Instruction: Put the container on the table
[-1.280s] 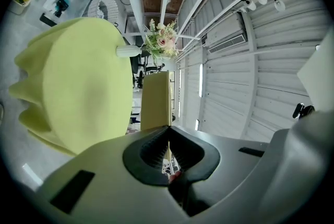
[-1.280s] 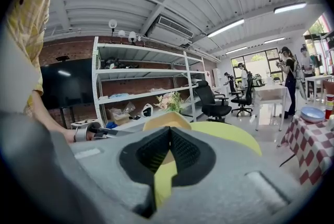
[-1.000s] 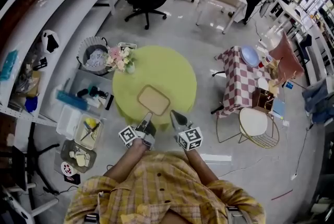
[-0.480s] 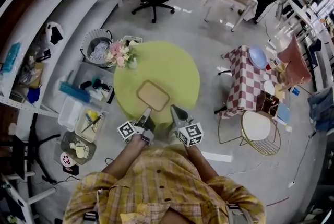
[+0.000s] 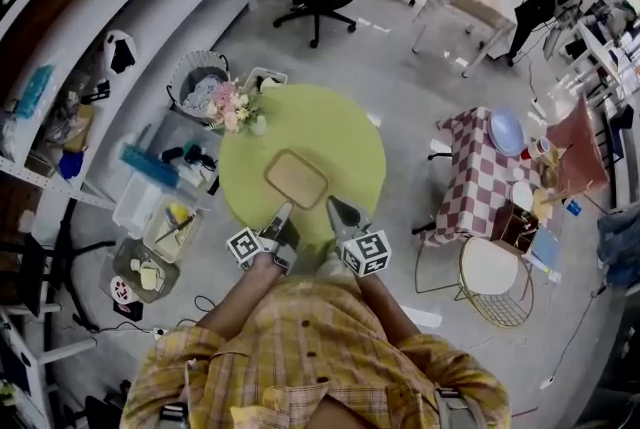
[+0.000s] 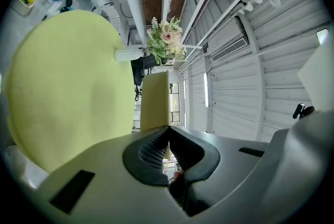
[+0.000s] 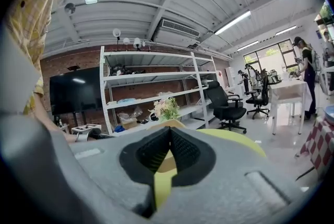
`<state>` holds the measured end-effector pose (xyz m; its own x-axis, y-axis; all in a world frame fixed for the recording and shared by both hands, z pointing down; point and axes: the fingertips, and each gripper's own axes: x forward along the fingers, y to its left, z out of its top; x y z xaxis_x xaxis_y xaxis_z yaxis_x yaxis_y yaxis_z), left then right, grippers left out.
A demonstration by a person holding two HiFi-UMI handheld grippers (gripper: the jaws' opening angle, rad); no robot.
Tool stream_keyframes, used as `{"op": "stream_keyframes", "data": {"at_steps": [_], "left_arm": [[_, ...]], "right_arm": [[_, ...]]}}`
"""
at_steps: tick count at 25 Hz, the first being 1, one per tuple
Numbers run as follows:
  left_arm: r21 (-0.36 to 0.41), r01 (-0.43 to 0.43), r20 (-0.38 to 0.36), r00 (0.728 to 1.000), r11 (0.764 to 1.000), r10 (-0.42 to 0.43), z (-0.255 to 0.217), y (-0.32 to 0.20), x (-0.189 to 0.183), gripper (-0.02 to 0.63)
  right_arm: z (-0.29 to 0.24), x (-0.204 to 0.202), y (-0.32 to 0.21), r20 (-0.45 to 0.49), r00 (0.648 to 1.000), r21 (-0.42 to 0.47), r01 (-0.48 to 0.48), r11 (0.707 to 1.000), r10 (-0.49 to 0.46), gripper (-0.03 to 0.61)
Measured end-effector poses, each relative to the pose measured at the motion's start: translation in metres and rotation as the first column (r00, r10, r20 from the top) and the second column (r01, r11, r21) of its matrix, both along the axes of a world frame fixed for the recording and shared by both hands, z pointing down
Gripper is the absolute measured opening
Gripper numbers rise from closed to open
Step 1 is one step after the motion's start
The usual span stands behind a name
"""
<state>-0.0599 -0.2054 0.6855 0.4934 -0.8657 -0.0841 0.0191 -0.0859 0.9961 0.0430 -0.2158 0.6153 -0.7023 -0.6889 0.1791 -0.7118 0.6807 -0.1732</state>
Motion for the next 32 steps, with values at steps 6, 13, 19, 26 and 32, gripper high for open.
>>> {"op": "stream_keyframes", "data": {"at_steps": [6, 13, 19, 26, 32], "left_arm": [[-0.014, 0.029, 0.003, 1.0, 0.999, -0.029, 0.006, -0.012, 0.014, 0.015], [-0.031, 0.066, 0.001, 0.998, 0.997, -0.066, 0.014, -0.026, 0.02, 0.015], [-0.042, 0.071, 0.019, 0.997, 0.997, -0.07, 0.025, -0.041, 0.024, 0.015], [-0.075, 0.081, 0.071, 0.995, 0.994, -0.075, 0.056, -0.052, 0.021, 0.015], [-0.106, 0.103, 0.071, 0.993, 0.989, -0.096, 0.068, -0.064, 0.015, 0.015]], "right_arm": [[0.002, 0.012, -0.012, -0.001, 0.999, -0.001, 0.04, 0.999, -0.04, -0.003], [0.005, 0.019, -0.022, -0.005, 0.997, -0.005, 0.08, 0.997, -0.08, -0.003], [0.006, 0.026, -0.03, 0.002, 0.996, -0.004, 0.092, 0.996, -0.092, -0.003], [0.004, 0.034, -0.037, 0.0, 0.995, 0.0, 0.098, 0.995, -0.098, -0.003], [0.006, 0.03, -0.041, -0.008, 0.993, -0.001, 0.116, 0.993, -0.116, -0.003]]}}
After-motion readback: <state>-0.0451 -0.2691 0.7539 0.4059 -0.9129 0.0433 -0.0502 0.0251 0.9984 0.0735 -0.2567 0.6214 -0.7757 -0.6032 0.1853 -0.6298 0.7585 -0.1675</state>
